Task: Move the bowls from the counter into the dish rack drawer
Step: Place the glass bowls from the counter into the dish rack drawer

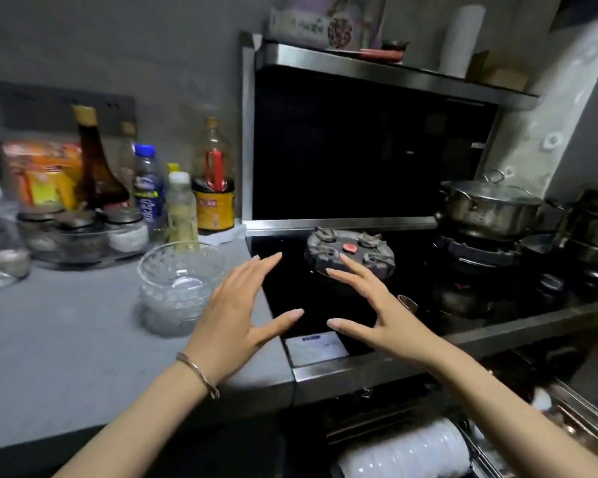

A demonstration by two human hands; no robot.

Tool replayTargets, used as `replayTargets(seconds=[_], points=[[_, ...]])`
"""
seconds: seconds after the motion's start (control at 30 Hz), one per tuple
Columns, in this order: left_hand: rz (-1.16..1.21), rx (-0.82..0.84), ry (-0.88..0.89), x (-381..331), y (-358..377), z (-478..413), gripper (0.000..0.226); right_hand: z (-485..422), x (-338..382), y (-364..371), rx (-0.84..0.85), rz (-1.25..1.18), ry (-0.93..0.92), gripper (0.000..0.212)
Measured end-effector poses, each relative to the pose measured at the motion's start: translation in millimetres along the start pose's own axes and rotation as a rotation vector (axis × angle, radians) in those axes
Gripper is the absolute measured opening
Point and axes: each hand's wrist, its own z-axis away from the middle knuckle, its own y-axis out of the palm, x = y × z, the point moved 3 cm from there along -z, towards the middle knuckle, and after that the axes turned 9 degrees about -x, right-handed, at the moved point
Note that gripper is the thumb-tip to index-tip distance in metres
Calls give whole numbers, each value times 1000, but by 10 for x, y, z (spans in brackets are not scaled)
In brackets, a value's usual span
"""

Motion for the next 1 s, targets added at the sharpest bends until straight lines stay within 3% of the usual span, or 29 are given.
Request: replayTargets(seconds=[0.33,0.53,0.63,0.83,1.0], points=[[-192,-75,-255,1084,-730,101,91,-750,427,916,124,-116,-15,77],[-96,-22,-410,1449,-740,160,99,-1032,515,1261,146,-132,19,70],[-45,1,-424,1498,-714,157,91,-1090,515,1367,152,-127,40,62],[-18,-70,-405,1500,-722,141,49,-1107,537,1446,71,-167,56,41],[27,-155,-381,1430,-755,76,47,-1138,559,1383,17,-233,46,33]])
